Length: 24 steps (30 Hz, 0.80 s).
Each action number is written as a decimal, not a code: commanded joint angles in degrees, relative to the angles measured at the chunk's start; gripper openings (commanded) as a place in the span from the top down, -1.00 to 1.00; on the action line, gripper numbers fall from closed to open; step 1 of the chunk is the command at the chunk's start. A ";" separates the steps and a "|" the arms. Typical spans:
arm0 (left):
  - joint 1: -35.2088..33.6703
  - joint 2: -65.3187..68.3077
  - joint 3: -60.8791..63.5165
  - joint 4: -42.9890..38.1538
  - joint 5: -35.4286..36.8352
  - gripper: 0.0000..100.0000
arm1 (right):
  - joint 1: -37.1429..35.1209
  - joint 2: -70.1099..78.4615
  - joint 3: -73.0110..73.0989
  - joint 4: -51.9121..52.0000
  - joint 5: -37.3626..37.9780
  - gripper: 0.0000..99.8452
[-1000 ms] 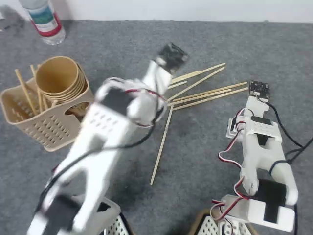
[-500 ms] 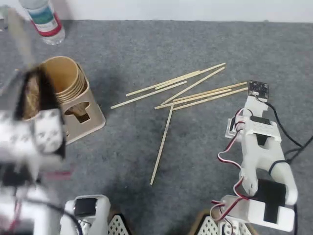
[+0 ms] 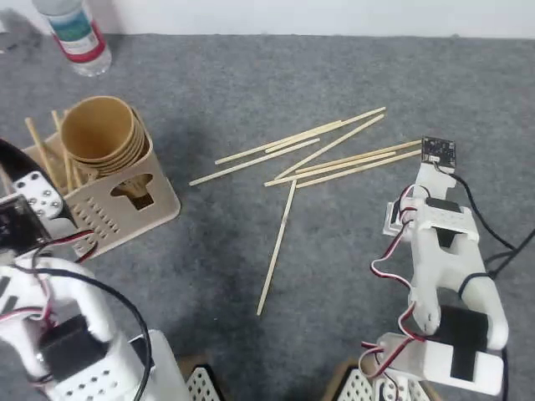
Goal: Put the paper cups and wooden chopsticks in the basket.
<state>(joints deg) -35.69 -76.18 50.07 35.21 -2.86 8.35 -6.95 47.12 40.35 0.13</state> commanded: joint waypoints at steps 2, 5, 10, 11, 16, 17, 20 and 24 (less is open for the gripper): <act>-0.62 -1.41 6.11 -5.80 1.67 0.98 | -0.66 -0.22 -3.16 0.13 0.00 0.40; -0.62 -1.41 11.21 -11.34 1.67 0.98 | -0.66 -0.22 -3.16 0.13 0.00 0.40; -0.62 -1.41 17.45 -19.43 1.93 0.98 | -0.66 -0.22 -3.16 0.13 0.00 0.40; -0.62 -1.41 18.15 -20.13 2.02 0.97 | -0.66 -0.22 -3.16 0.13 0.00 0.40; -2.02 -1.49 18.33 -14.51 6.77 0.69 | -0.75 -0.22 -3.16 0.13 0.00 0.40; -3.52 -1.49 17.71 -13.19 9.58 0.65 | -0.75 -0.22 -3.16 0.13 0.00 0.40; -5.36 -1.41 14.46 -6.07 11.08 0.64 | -0.75 -0.22 -3.25 0.13 0.00 0.40; -3.87 -1.41 9.71 4.57 9.49 0.64 | -0.75 -0.22 -3.25 0.13 0.00 0.40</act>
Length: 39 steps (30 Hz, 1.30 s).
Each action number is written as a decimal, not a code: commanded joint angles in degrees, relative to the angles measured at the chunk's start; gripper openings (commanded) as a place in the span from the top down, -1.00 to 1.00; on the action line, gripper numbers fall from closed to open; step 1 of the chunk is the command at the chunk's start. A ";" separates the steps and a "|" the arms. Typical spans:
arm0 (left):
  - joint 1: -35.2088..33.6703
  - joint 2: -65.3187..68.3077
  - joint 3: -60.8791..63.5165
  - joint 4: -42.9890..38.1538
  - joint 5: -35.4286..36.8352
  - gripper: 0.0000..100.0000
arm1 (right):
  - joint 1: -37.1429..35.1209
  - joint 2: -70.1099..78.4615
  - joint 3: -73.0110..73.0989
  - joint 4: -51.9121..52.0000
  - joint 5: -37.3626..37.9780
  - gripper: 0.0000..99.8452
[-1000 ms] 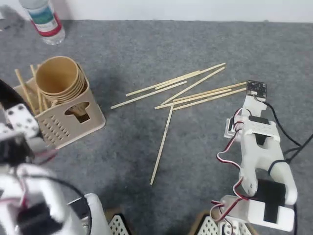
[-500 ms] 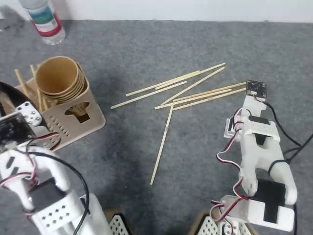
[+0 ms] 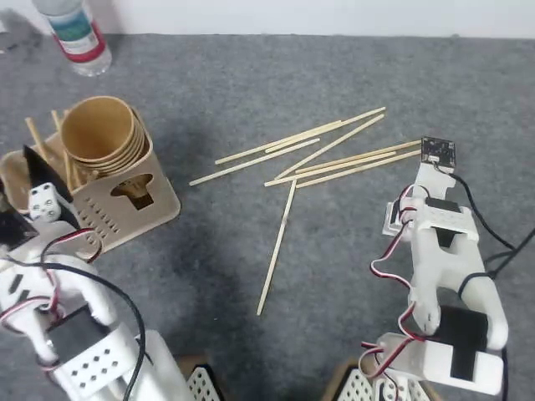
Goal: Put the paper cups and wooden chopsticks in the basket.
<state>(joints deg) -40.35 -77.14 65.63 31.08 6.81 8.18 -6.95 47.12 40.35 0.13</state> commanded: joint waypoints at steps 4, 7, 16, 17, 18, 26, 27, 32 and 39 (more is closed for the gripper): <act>6.95 -0.44 -11.91 22.51 -0.88 0.64 | -0.57 -0.13 -3.25 0.13 0.00 0.40; 15.65 -0.44 -18.59 34.64 -4.31 0.64 | -0.57 -0.13 -3.25 0.13 0.00 0.40; 50.02 3.52 -25.45 48.62 -10.37 0.64 | -0.57 -0.13 -3.25 0.13 0.00 0.40; 50.46 5.80 -25.36 48.53 -9.14 0.64 | -0.57 -0.13 -3.25 0.13 0.00 0.40; 50.73 8.62 -25.36 48.00 -8.53 0.64 | -0.57 -0.13 -3.25 0.13 0.00 0.40; 54.77 42.11 -26.77 43.87 -11.25 0.64 | -0.66 -0.04 -3.25 0.13 1.41 0.40; 55.91 45.89 -27.21 42.20 -10.46 0.64 | -0.66 -0.04 -3.25 0.13 1.41 0.40; 61.71 62.24 -29.93 33.58 -3.87 0.64 | -0.66 0.04 -3.25 0.22 1.41 0.40; 63.56 81.76 -34.07 26.20 4.57 0.65 | -0.66 0.04 -3.25 0.13 1.49 0.40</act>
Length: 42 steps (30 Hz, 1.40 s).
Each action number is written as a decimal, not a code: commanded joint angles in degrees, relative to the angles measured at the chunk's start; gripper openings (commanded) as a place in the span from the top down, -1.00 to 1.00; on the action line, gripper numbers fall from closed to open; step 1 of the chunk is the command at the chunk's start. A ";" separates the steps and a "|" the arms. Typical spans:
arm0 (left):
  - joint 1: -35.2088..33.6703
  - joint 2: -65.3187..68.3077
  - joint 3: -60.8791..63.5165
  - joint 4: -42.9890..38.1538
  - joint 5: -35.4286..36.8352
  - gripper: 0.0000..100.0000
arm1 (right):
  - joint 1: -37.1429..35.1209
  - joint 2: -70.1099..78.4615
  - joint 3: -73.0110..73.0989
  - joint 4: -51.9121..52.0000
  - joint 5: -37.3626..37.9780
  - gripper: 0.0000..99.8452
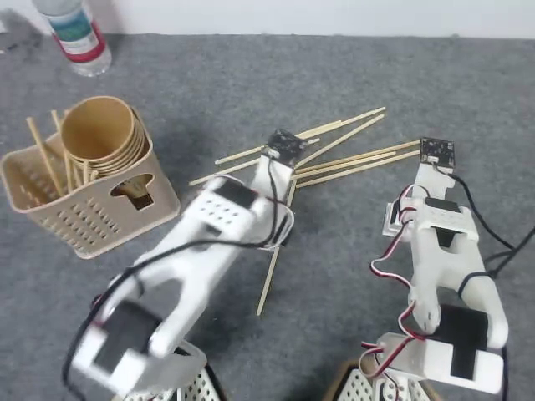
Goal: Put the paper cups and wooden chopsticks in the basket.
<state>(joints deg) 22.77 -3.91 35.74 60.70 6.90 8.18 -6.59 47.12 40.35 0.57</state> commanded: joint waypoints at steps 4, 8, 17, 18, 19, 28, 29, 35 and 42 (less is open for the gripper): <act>0.44 15.82 -10.24 -0.53 5.98 0.65 | -0.66 -0.40 -3.25 0.13 1.05 0.40; 1.32 19.08 -14.02 1.23 5.98 0.65 | -0.75 -0.40 -3.25 0.13 1.05 0.40; 1.76 23.30 -18.07 3.96 5.45 0.83 | -0.75 -0.40 -3.25 0.13 1.05 0.40; 1.76 23.74 -18.42 4.48 5.10 0.86 | -0.75 -0.40 -3.25 0.13 1.05 0.40; 1.85 24.09 -18.77 4.92 3.96 0.89 | -0.75 -0.40 -3.25 0.13 1.05 0.40; 1.32 22.68 -21.67 13.19 -5.98 0.98 | -0.75 -0.40 -3.25 0.13 1.05 0.40; 1.32 21.27 -22.55 15.12 -6.95 0.98 | -0.75 -0.40 -3.25 0.13 1.05 0.40; 0.70 6.42 -27.91 25.76 -11.43 0.98 | -0.75 -0.40 -3.25 0.04 1.05 0.40; -5.36 -16.88 -29.32 28.31 -15.91 0.98 | -0.84 -0.40 -3.25 0.04 1.05 0.40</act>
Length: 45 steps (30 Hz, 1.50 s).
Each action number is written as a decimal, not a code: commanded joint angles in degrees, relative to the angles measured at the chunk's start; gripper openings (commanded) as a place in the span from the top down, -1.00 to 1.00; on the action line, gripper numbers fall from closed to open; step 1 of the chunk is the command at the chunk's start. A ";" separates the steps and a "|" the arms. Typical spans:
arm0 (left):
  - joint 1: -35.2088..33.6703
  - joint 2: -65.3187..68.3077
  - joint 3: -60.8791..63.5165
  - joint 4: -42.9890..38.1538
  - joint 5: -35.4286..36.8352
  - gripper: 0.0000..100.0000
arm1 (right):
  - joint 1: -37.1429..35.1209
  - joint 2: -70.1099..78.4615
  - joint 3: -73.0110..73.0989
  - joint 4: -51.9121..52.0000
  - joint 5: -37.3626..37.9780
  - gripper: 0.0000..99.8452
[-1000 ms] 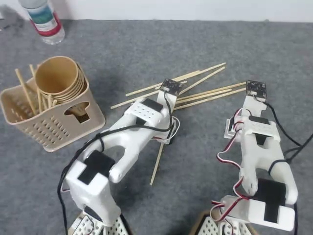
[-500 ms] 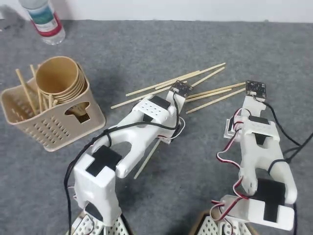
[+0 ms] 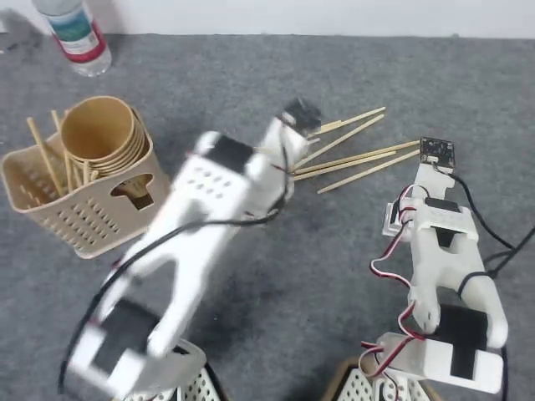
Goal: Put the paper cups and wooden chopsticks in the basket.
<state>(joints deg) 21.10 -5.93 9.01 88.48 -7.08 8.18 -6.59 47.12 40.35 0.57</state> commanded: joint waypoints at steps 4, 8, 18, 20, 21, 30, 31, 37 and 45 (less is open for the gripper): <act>-6.95 -26.73 -2.59 -1.49 -1.67 0.98 | -1.54 -0.40 -3.25 0.04 1.05 0.40; -10.73 -36.75 -2.59 -5.45 -1.58 0.98 | -1.54 -0.40 -3.25 0.04 1.05 0.40; -31.03 -52.04 -0.22 -18.02 -1.58 0.98 | -1.54 -0.31 -3.25 0.13 1.05 0.40; -37.80 -54.24 3.30 -23.03 -1.41 0.98 | -1.54 -0.31 -3.25 0.13 1.05 0.40; -40.79 -55.65 5.85 -26.11 -0.44 0.98 | -1.54 -0.31 -3.25 0.13 1.05 0.40; -57.49 -67.60 39.69 -66.37 8.53 0.98 | -1.54 -0.31 -3.25 0.13 1.05 0.40; -58.64 -67.69 42.77 -69.80 8.53 0.98 | -1.54 -0.31 -3.25 0.13 1.05 0.40; -60.22 -67.60 52.26 -77.45 8.53 0.98 | -1.54 -0.31 -3.25 0.13 1.05 0.40; -59.25 -67.96 57.54 -77.54 8.62 0.96 | -1.54 -0.31 -3.25 0.13 1.05 0.40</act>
<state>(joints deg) -38.68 -72.66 65.45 12.26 0.75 7.03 -6.59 47.12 40.35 0.57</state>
